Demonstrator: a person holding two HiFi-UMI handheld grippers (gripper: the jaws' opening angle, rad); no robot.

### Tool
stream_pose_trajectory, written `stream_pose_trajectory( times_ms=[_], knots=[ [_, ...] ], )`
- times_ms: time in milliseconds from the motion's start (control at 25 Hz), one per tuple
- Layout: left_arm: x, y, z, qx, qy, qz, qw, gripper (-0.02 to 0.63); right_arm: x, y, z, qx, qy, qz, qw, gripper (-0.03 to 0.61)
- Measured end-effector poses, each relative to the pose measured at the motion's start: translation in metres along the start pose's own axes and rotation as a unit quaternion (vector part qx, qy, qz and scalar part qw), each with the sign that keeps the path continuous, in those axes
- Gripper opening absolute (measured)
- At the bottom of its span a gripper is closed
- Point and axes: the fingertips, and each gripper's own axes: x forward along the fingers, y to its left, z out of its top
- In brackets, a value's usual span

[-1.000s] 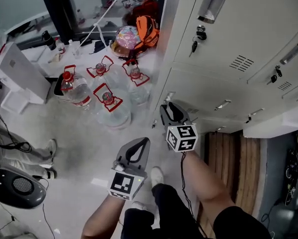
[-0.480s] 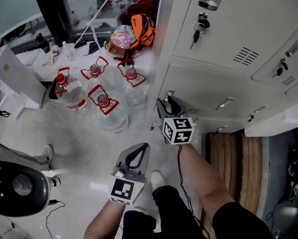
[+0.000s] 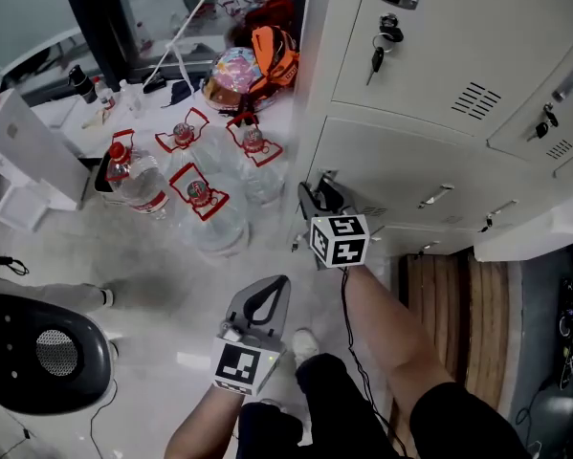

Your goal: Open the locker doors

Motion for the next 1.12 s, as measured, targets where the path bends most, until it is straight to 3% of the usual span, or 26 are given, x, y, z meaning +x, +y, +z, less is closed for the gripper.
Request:
stream_pose_trajectory(
  times_ms=[520, 1120],
  knots=[
    [-0.021, -0.017, 0.007, -0.007, 0.010, -0.005, 0.9999, 0.003, -0.030, 0.012, -0.010, -0.015, 0.018, -0.009, 1.000, 0.124],
    [-0.077, -0.067, 0.011, -0.033, 0.030, -0.022, 0.9988, 0.003, -0.119, 0.025, -0.038, -0.040, 0.053, -0.027, 0.997, 0.112]
  ],
)
